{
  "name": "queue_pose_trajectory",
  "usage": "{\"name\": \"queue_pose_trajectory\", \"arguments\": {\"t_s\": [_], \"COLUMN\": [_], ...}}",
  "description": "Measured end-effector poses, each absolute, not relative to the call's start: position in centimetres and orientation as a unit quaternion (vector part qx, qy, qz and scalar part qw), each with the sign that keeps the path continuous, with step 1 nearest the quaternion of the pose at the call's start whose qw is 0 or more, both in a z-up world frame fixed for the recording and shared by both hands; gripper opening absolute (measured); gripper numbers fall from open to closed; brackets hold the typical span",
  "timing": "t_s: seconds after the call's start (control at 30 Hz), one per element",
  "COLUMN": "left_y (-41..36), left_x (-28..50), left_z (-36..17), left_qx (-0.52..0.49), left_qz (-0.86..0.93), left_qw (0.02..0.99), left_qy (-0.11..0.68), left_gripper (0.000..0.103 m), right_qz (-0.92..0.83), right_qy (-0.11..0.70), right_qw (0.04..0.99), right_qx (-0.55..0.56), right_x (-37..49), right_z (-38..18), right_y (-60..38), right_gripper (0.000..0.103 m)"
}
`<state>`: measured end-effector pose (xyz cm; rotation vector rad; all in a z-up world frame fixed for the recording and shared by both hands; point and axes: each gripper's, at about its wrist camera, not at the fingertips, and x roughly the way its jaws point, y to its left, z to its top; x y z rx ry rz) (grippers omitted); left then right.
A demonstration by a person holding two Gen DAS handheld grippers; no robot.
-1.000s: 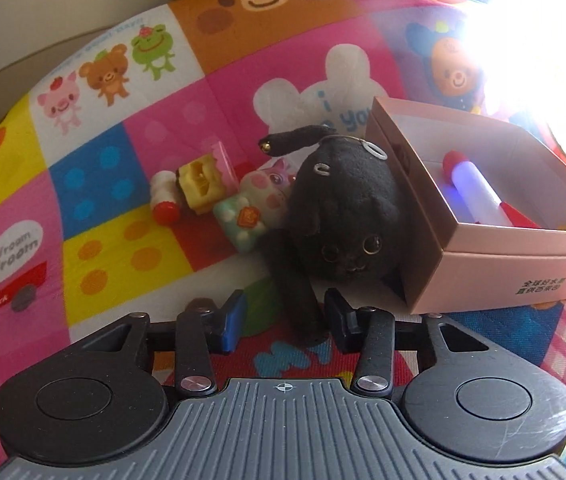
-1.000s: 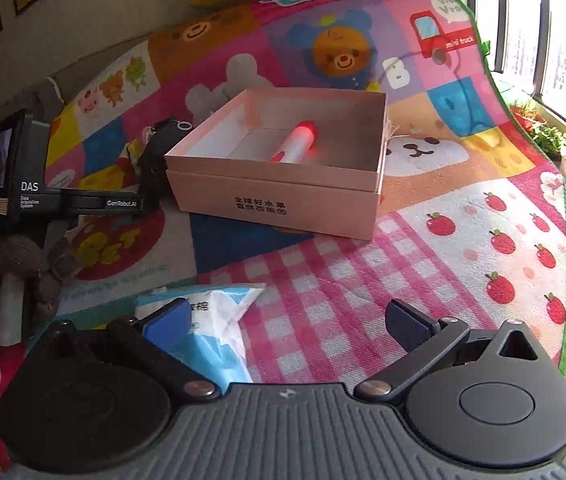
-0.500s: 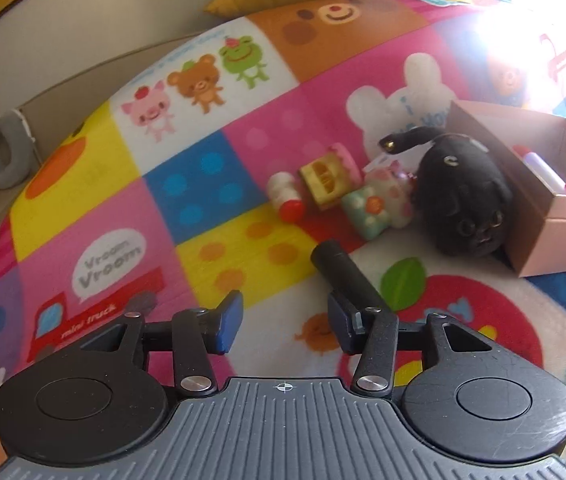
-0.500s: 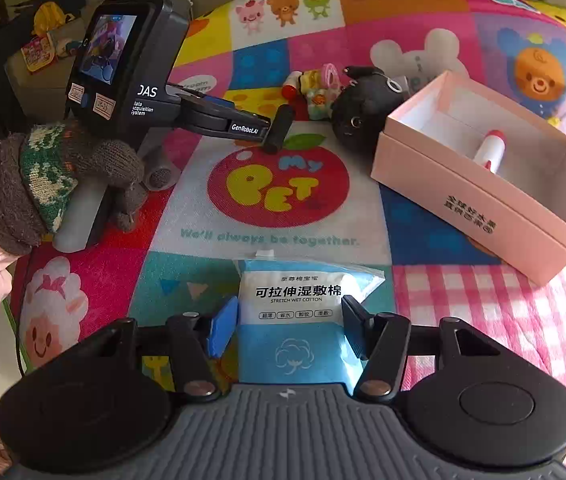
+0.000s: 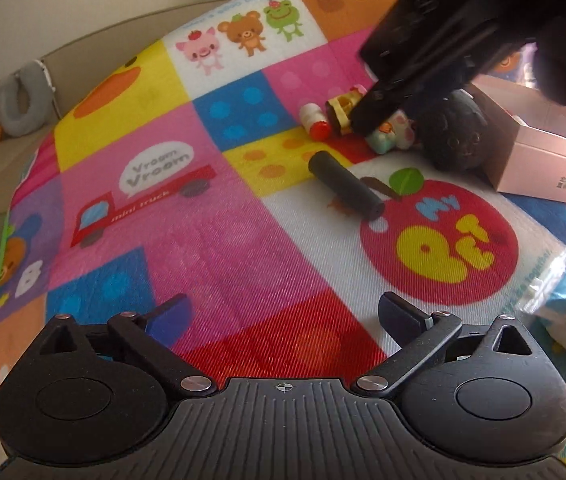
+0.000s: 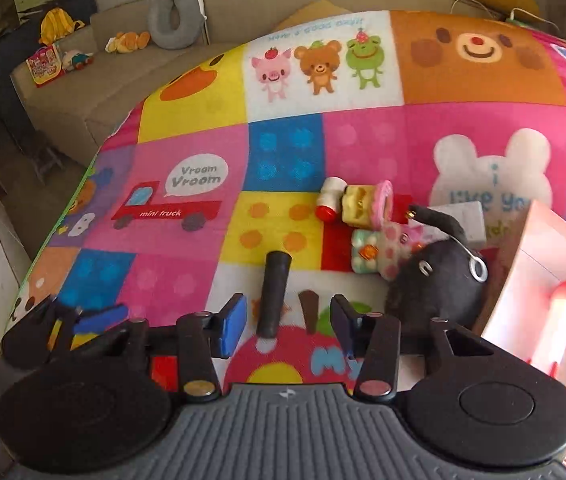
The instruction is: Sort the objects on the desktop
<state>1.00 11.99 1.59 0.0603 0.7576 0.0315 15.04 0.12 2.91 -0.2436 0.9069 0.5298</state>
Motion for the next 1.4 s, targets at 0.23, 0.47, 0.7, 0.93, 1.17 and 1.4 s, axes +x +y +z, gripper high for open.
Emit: {"name": "queue_pose_trajectory", "arguments": {"t_s": [0.23, 0.47, 0.7, 0.93, 1.17, 1.4], "left_y": [13.4, 13.3, 13.3, 12.3, 11.0, 10.8], "left_x": [-1.4, -1.3, -2.0, -1.7, 0.5, 1.0], "left_z": [1.1, 1.0, 1.0, 1.2, 1.1, 0.6], "left_qx": [0.007, 0.006, 0.013, 0.026, 0.062, 0.049], "left_qz": [-0.006, -0.009, -0.046, -0.114, -0.125, -0.124], "left_qw": [0.936, 0.937, 0.937, 0.931, 0.926, 0.927], "left_qy": [0.352, 0.349, 0.345, 0.345, 0.35, 0.352], "left_gripper": [0.103, 0.103, 0.103, 0.103, 0.103, 0.103], "right_qz": [0.247, 0.293, 0.368, 0.345, 0.252, 0.026], "right_qy": [0.484, 0.471, 0.483, 0.465, 0.418, 0.396], "right_qw": [0.823, 0.806, 0.765, 0.781, 0.845, 0.912], "right_qx": [-0.163, -0.206, -0.213, -0.236, -0.219, -0.105], "right_x": [17.8, 14.6, 10.3, 8.5, 11.4, 22.3], "right_z": [-1.8, -1.4, -0.2, 0.6, 2.9, 4.2], "right_y": [4.8, 5.5, 5.1, 2.7, -1.3, -9.6], "right_gripper": [0.023, 0.018, 0.018, 0.018, 0.021, 0.032]}}
